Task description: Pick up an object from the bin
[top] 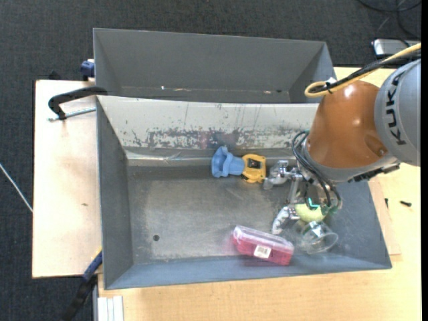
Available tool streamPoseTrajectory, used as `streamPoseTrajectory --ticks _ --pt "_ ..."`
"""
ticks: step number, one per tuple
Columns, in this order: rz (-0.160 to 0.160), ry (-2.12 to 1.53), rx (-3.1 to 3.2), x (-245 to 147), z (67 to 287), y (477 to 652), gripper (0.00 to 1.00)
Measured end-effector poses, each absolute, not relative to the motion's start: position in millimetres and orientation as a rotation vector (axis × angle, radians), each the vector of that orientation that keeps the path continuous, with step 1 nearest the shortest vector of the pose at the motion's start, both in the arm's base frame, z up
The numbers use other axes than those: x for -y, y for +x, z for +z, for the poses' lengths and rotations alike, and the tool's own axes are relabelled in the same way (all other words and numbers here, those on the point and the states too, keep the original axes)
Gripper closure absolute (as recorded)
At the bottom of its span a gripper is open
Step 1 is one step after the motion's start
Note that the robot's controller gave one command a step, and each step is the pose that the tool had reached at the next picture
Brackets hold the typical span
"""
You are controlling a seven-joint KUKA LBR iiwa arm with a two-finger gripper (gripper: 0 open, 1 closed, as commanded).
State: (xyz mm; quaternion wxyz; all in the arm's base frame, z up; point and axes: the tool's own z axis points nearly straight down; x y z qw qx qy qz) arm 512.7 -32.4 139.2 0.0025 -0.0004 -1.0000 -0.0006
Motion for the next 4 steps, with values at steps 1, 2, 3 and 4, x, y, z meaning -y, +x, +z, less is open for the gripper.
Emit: streamPoseTrajectory --ticks 1,2,3,4 --pt "-0.001 0.0 3.144 32.4 142.5 514.5 0.0" --pt "-0.001 -0.486 3.105 97.9 91.4 527.9 1.0" --pt "-0.001 -0.486 3.105 97.8 91.4 527.9 1.0" --pt "-0.002 -0.494 3.104 104.7 121.0 519.6 1.0"
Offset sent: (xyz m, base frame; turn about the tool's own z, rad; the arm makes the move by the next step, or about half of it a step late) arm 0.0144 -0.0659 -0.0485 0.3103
